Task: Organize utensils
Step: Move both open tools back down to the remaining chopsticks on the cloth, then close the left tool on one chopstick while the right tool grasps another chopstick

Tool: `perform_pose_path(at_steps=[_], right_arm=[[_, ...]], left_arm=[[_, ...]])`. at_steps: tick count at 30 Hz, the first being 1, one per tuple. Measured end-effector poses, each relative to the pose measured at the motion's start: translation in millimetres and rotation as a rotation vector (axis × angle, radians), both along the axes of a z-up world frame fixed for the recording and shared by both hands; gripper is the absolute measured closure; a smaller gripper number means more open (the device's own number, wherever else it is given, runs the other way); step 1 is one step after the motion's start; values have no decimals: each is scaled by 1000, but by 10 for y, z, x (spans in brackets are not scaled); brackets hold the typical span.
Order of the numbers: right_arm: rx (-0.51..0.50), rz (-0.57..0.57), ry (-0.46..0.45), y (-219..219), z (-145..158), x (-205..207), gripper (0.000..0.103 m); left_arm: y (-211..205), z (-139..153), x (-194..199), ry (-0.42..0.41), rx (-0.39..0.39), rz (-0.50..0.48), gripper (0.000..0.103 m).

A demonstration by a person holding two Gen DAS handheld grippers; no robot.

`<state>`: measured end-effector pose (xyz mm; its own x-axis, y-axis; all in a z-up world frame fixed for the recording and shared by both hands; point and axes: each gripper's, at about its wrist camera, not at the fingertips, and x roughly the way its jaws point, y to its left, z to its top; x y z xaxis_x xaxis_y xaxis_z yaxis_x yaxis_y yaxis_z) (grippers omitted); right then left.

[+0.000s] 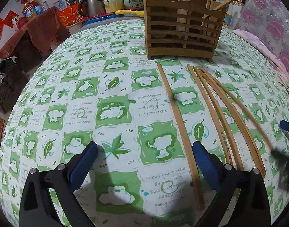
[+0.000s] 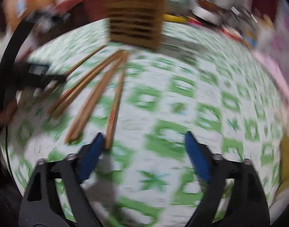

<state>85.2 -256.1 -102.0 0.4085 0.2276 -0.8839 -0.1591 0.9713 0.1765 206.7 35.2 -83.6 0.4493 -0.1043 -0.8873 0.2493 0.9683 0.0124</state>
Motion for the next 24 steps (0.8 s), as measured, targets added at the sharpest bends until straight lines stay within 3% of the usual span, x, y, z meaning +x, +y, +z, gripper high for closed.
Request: perform_pose_path(at_steps=[1,4,13,20,23,24], right_arm=[[66,-28,-1,-114,4,0,39],[114,-29,-20,-159,33,-20,43],[-61,129,-81,308,97,-166,49],[-35,107,-62,250,71,-145,54],[-43,109,-58,255,67,-138,54],[-45,109,-55,255,61,-132,54]], left_arm=[[1,1,0,0,0,0,4],[0,0,1,0,0,1,4],[-17,28,-102,5,21,22,6],[-24,147,-532,-32,-25,-25,6],[-108,153,-650,-59,-2,-31,14],[-160,136,-676,-58,8,-45,24]])
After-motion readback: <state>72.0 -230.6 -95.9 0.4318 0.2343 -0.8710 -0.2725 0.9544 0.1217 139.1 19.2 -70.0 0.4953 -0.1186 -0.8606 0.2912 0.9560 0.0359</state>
